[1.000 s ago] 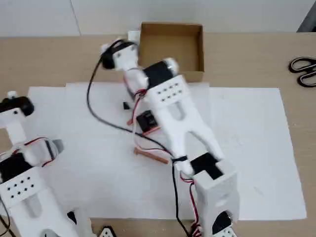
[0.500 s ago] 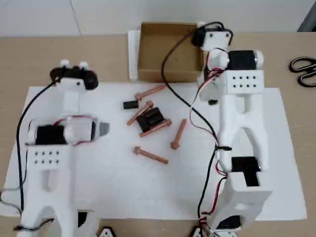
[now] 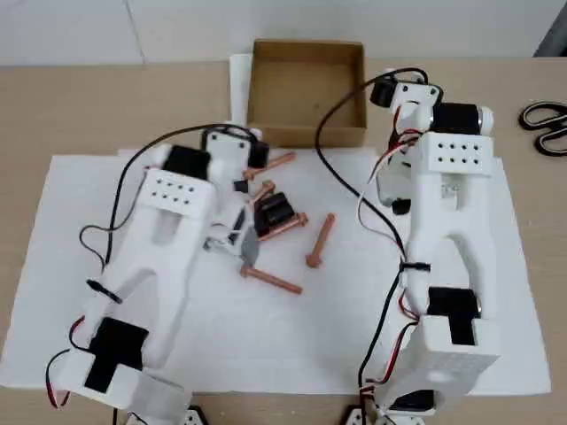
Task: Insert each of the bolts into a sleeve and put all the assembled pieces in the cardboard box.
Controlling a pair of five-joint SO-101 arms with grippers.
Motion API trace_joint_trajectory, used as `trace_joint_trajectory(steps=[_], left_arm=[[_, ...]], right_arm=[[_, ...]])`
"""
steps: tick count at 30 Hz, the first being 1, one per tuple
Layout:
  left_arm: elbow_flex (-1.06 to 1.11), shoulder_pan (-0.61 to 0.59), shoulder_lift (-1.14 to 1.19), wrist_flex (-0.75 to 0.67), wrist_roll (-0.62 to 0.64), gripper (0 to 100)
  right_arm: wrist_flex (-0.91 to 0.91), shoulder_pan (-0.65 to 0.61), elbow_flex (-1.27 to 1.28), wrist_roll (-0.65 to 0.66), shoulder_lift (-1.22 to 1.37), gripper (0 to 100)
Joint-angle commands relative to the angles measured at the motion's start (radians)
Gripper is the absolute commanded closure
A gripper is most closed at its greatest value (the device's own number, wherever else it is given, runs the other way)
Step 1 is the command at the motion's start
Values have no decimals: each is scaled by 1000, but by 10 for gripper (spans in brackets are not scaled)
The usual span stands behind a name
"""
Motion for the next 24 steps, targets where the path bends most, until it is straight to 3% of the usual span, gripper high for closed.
trace_joint_trajectory(steps=[1,5,8,14,20,24], left_arm=[[-38,80,-3,14,172,746],[-36,115,-2,18,442,745],[-30,137,-2,20,554,745],[36,160,0,-51,574,746],[156,163,0,-206,721,746],[193,163,0,-235,730,746]], right_arm=[[7,5,-3,11,-68,995],[7,5,-3,9,-64,995],[7,5,-3,8,-61,994],[5,5,-3,8,-61,994],[5,5,-3,8,-61,994],[5,5,-3,8,-61,994]])
